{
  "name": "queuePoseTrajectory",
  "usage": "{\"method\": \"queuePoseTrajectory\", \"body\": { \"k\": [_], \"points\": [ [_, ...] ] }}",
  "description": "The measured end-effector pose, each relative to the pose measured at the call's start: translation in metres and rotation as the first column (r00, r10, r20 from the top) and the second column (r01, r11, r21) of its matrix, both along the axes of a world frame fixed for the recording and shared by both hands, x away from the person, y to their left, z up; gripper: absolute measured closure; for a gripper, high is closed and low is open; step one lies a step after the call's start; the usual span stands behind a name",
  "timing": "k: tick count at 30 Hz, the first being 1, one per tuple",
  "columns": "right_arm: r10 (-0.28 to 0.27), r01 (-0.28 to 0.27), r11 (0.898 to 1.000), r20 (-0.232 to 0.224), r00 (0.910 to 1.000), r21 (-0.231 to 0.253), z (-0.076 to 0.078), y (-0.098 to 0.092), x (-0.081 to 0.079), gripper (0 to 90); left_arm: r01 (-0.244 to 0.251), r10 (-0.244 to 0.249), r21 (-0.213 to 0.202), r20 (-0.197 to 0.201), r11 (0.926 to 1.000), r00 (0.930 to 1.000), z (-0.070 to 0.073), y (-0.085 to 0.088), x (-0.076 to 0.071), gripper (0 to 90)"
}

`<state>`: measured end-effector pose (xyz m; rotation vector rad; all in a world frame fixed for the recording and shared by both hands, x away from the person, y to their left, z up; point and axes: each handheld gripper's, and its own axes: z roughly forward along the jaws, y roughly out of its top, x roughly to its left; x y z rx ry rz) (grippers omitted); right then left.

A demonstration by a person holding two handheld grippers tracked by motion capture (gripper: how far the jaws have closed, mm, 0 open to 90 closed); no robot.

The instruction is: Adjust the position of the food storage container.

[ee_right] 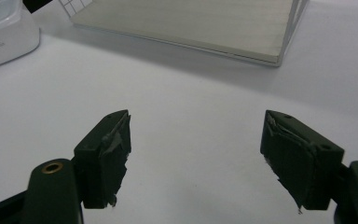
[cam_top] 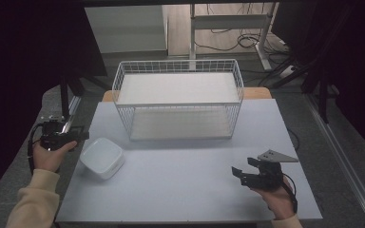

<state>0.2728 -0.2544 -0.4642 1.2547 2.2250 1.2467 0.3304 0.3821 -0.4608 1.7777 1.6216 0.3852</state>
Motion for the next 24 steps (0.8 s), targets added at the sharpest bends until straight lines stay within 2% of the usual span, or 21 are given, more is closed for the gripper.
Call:
{"method": "queuePoseTrajectory", "body": {
  "k": [4, 7, 10, 14, 16, 22, 24],
  "points": [
    [-0.003, 0.003, 1.0, -0.006, 1.0, -0.003, -0.001, -0.001, 0.001, 24.6, -0.009, 0.009, 0.005, -0.024, 0.9999, 0.9997, -0.01, 0.004, 0.003, 55.0],
    [-0.002, 0.002, 1.0, -0.01, 1.0, -0.007, -0.002, 0.0, 0.001, 24.6, 0.024, -0.023, 0.024, -0.063, 0.9994, 0.9977, -0.019, 0.005, 0.004, 65.9],
    [-0.001, 0.001, 1.0, -0.013, 0.9999, -0.01, -0.003, 0.0, 0.001, 24.9, 0.049, -0.046, 0.035, -0.085, 0.9982, 0.9953, -0.024, 0.007, 0.006, 76.8],
    [0.0, 0.0, 1.0, -0.018, 0.9998, -0.016, -0.004, 0.001, 0.001, 25.1, 0.066, -0.063, 0.025, -0.115, 0.9975, 0.9913, -0.031, 0.009, 0.006, 87.1],
    [0.003, -0.003, 1.0, -0.018, 0.9998, -0.018, -0.005, 0.001, 0.002, 25.1, 0.075, -0.071, 0.023, -0.124, 0.997, 0.9897, -0.033, 0.009, 0.005, 89.9],
    [0.002, -0.002, 1.0, -0.017, 0.9998, -0.02, -0.005, 0.001, 0.001, 25.4, 0.108, -0.106, 0.004, -0.138, 0.9942, 0.9847, -0.039, 0.005, 0.006, 90.0],
    [0.0, 0.0, 1.0, -0.02, 0.9998, -0.022, -0.005, 0.001, 0.002, 25.4, 0.11, -0.106, 0.019, -0.135, 0.9938, 0.9851, -0.04, 0.002, 0.006, 90.0]
  ]
}}
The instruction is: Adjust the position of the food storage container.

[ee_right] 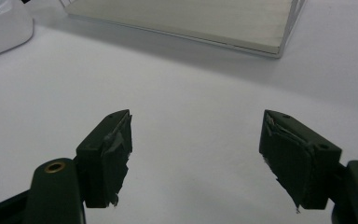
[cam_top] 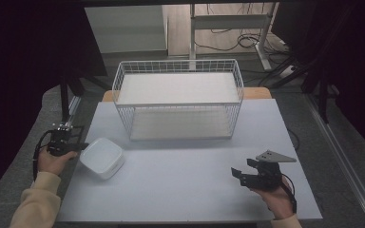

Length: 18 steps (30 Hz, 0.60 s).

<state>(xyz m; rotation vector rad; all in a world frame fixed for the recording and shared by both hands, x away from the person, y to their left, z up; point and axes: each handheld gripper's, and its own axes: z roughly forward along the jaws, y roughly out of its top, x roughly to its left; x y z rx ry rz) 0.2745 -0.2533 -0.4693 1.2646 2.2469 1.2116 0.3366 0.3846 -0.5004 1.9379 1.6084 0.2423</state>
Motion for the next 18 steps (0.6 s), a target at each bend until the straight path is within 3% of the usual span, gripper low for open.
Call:
{"method": "queuePoseTrajectory", "body": {
  "k": [5, 18],
  "points": [
    [0.0, 0.0, 1.0, -0.002, 1.0, -0.002, 0.0, 0.0, 0.0, 25.8, 0.021, -0.021, -0.002, -0.006, 0.9998, 0.9998, 0.0, -0.002, 0.0, 90.0],
    [0.001, -0.001, 1.0, 0.002, 1.0, -0.002, 0.002, 0.0, -0.001, 25.9, 0.131, -0.131, -0.016, -0.009, 0.9912, 0.9913, 0.002, -0.044, -0.003, 90.0]
  ]
}}
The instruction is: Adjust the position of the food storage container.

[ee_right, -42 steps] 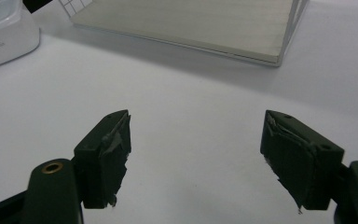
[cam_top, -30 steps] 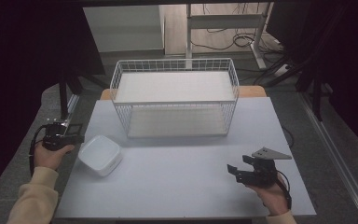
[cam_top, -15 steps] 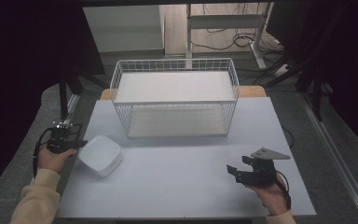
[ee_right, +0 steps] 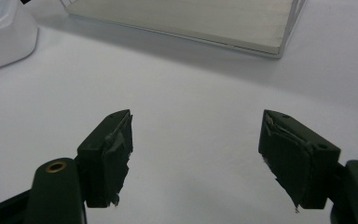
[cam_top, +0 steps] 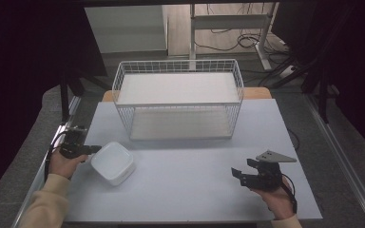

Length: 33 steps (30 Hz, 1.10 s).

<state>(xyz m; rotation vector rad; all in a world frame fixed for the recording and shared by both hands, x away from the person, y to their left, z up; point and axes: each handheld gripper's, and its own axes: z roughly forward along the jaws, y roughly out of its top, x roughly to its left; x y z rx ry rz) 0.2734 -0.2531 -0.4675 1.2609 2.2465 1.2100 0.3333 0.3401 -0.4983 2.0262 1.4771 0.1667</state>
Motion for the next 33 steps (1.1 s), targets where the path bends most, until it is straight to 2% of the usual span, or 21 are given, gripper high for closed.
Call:
{"method": "queuePoseTrajectory", "body": {
  "k": [7, 13, 15, 20, 24, 26, 27, 28, 33],
  "points": [
    [0.002, -0.002, 1.0, -0.001, 1.0, 0.0, 0.0, 0.001, 0.0, 25.9, 0.043, -0.043, -0.024, -0.004, 0.9988, 0.9991, 0.0, -0.019, -0.003, 90.0],
    [0.003, -0.003, 1.0, 0.002, 1.0, -0.003, 0.0, 0.001, 0.0, 25.9, 0.089, -0.089, -0.048, -0.006, 0.9949, 0.996, -0.001, -0.04, -0.01, 90.0],
    [0.004, -0.004, 1.0, 0.001, 1.0, -0.004, 0.0, 0.001, 0.0, 25.9, 0.097, -0.098, -0.049, -0.005, 0.994, 0.9952, -0.001, -0.043, -0.011, 90.0],
    [0.004, -0.004, 1.0, 0.0, 1.0, -0.006, 0.0, 0.001, -0.001, 25.9, 0.155, -0.155, -0.04, -0.002, 0.9871, 0.9879, 0.0, -0.06, -0.015, 90.0],
    [0.003, -0.003, 1.0, -0.001, 1.0, -0.006, 0.0, 0.001, -0.001, 25.9, 0.173, -0.174, -0.031, -0.001, 0.9844, 0.9848, 0.001, -0.065, -0.017, 90.0],
    [0.003, -0.003, 1.0, -0.001, 1.0, -0.006, 0.0, 0.001, 0.0, 26.0, 0.167, -0.167, -0.032, 0.005, 0.9854, 0.9859, 0.002, -0.064, -0.017, 90.0],
    [0.002, -0.002, 1.0, 0.0, 1.0, -0.008, 0.0, 0.001, 0.0, 26.0, 0.127, -0.127, -0.023, 0.024, 0.9916, 0.9917, 0.004, -0.061, -0.02, 90.0],
    [0.001, -0.001, 1.0, 0.001, 1.0, -0.009, 0.0, 0.001, -0.001, 26.1, 0.105, -0.104, -0.028, 0.037, 0.9941, 0.9939, 0.007, -0.057, -0.021, 90.0],
    [-0.003, 0.003, 1.0, 0.003, 1.0, -0.007, 0.001, -0.001, -0.001, 26.1, 0.053, -0.05, -0.052, 0.07, 0.9972, 0.9963, 0.02, -0.031, -0.042, 90.0]
  ]
}}
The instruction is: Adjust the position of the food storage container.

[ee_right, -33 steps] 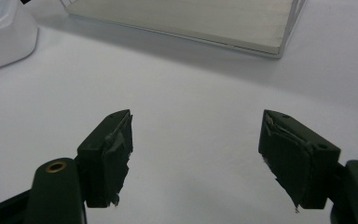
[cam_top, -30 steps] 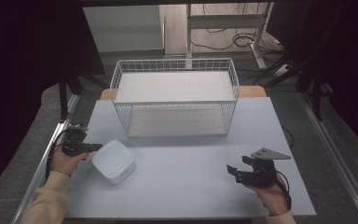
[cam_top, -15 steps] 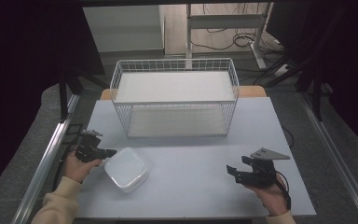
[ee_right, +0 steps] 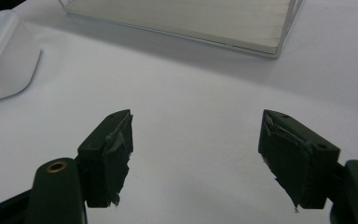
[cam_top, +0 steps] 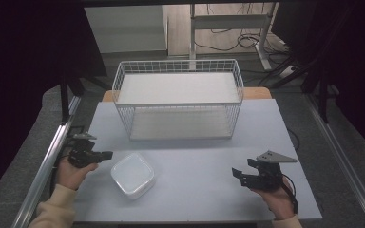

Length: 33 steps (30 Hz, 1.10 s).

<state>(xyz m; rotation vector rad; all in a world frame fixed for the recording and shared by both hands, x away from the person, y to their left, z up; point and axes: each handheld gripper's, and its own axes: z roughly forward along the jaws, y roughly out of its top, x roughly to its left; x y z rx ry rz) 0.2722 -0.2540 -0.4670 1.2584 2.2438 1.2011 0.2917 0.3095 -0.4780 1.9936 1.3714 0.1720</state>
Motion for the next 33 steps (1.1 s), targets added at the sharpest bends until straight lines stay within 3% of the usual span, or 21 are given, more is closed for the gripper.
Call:
{"method": "queuePoseTrajectory", "body": {
  "k": [2, 3, 5, 9, 12, 20, 33],
  "points": [
    [0.0, 0.0, 1.0, 0.001, 1.0, 0.0, 0.0, 0.0, 0.0, 26.1, -0.008, 0.008, -0.007, 0.002, 0.9999, 1.0, 0.002, 0.005, -0.006, 90.0],
    [-0.002, 0.002, 1.0, 0.003, 1.0, -0.003, 0.0, 0.0, 0.0, 26.1, -0.015, 0.015, -0.018, 0.002, 0.9997, 0.9999, 0.003, 0.012, -0.019, 90.0],
    [-0.003, 0.003, 1.0, 0.004, 1.0, -0.003, 0.0, 0.0, 0.0, 26.1, -0.017, 0.017, -0.021, -0.005, 0.9996, 0.9998, 0.002, 0.015, -0.033, 90.0],
    [-0.004, 0.004, 1.0, 0.002, 1.0, -0.004, 0.0, 0.001, 0.0, 26.1, -0.003, 0.002, -0.033, -0.031, 0.9995, 0.9995, -0.005, 0.015, -0.051, 90.0],
    [-0.003, 0.003, 1.0, 0.001, 1.0, -0.006, 0.0, 0.002, 0.0, 26.1, 0.018, -0.02, -0.04, -0.055, 0.999, 0.9983, -0.012, 0.008, -0.057, 90.0],
    [-0.01, 0.01, 1.0, -0.002, 1.0, -0.012, -0.001, 0.001, 0.0, 26.1, 0.048, -0.053, -0.047, -0.105, 0.9977, 0.993, -0.027, -0.012, -0.048, 90.0],
    [-0.013, 0.012, 1.0, -0.005, 0.9999, -0.012, -0.001, 0.0, 0.0, 26.1, 0.074, -0.079, -0.048, -0.127, 0.9961, 0.9887, -0.031, -0.03, -0.031, 90.0]
  ]
}}
